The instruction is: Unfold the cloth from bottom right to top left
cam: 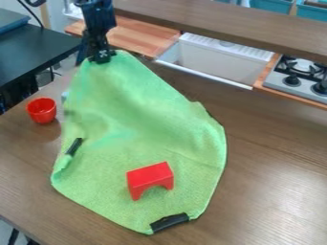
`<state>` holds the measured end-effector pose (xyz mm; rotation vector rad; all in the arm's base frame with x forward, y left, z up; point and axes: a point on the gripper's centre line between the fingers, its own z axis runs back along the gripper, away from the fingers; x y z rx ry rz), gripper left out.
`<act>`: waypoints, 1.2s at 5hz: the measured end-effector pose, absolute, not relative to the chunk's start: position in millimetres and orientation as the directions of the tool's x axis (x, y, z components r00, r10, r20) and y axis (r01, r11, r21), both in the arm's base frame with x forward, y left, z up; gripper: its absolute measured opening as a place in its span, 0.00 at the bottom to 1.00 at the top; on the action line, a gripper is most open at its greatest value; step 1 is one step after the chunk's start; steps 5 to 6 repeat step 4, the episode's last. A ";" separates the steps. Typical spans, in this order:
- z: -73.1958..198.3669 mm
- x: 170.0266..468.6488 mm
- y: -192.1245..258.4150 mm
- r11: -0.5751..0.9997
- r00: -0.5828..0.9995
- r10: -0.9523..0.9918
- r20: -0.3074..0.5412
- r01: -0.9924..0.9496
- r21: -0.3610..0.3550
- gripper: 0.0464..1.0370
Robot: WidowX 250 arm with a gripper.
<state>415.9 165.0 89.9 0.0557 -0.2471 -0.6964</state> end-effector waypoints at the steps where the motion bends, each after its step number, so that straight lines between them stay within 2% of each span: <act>1: 71.5 414.5 168.2 0.792 0.764 -0.610 0.210 0.587 0.166 0.46; 2: 72.7 408.6 168.6 0.803 0.772 -0.595 0.222 0.558 0.211 0.76; 3: 86.9 406.6 163.9 0.805 0.763 -0.592 0.259 0.547 0.230 0.96; 4: 104.1 397.1 151.3 0.803 0.746 -0.596 0.296 0.565 0.191 0.96; 6: 104.1 397.1 151.3 0.803 0.746 -0.596 0.296 0.565 0.191 0.96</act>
